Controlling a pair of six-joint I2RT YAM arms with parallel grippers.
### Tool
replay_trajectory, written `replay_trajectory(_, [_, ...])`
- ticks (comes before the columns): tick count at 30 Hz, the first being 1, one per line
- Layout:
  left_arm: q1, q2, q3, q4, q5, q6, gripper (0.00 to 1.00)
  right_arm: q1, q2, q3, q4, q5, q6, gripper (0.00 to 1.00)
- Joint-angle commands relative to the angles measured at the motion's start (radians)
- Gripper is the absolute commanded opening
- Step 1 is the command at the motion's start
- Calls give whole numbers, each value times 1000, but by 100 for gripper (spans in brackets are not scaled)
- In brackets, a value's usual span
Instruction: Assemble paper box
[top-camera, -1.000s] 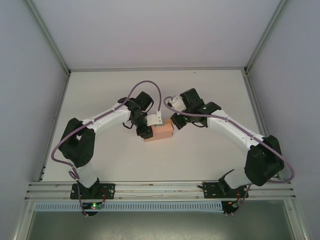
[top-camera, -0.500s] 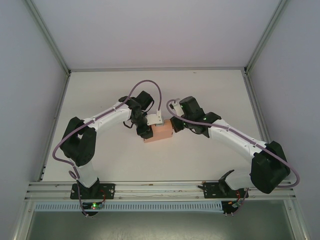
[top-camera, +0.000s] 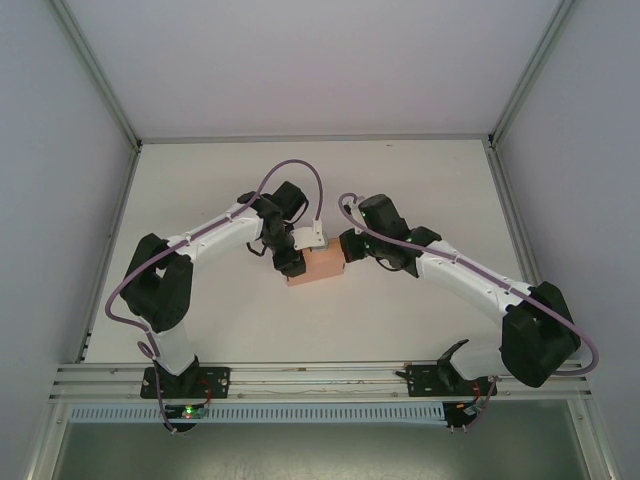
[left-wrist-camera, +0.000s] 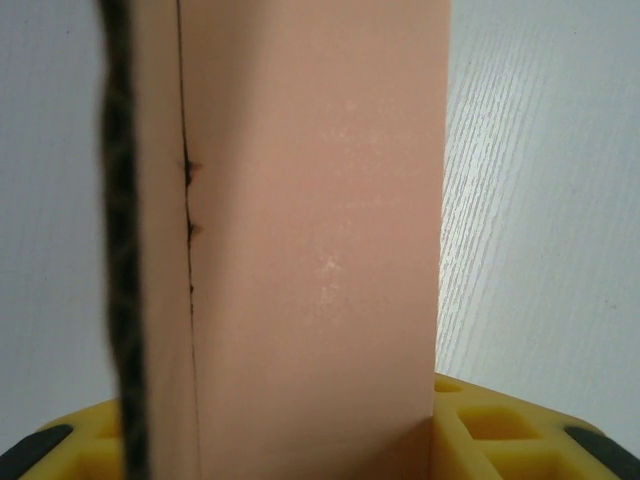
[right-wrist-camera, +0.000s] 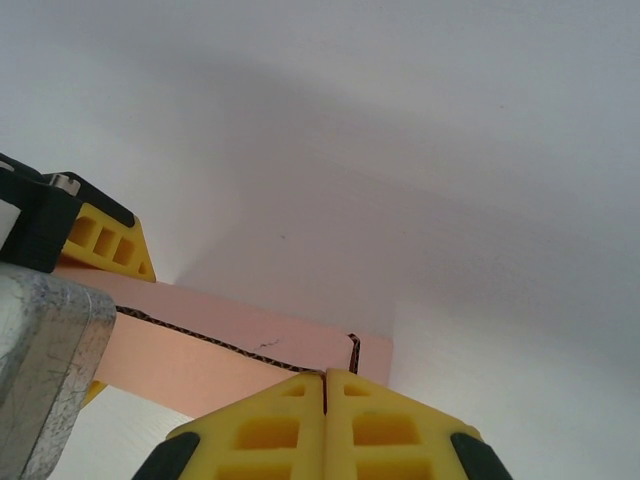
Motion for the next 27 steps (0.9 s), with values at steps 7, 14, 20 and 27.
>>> replay_trajectory(7, [6, 21, 17, 12, -6, 4, 44, -2, 39, -11, -53, -91, 53, 0])
replay_trajectory(14, [7, 28, 25, 9, -10, 0, 44, 11, 38, -103, -10, -73, 85, 0])
replay_trajectory(20, [8, 32, 34, 9, -10, -4, 45, 31, 48, -120, -26, 18, 19, 0])
replay_trajectory(27, [7, 24, 37, 12, -30, -26, 55, 57, 56, -106, -65, 93, -18, 0])
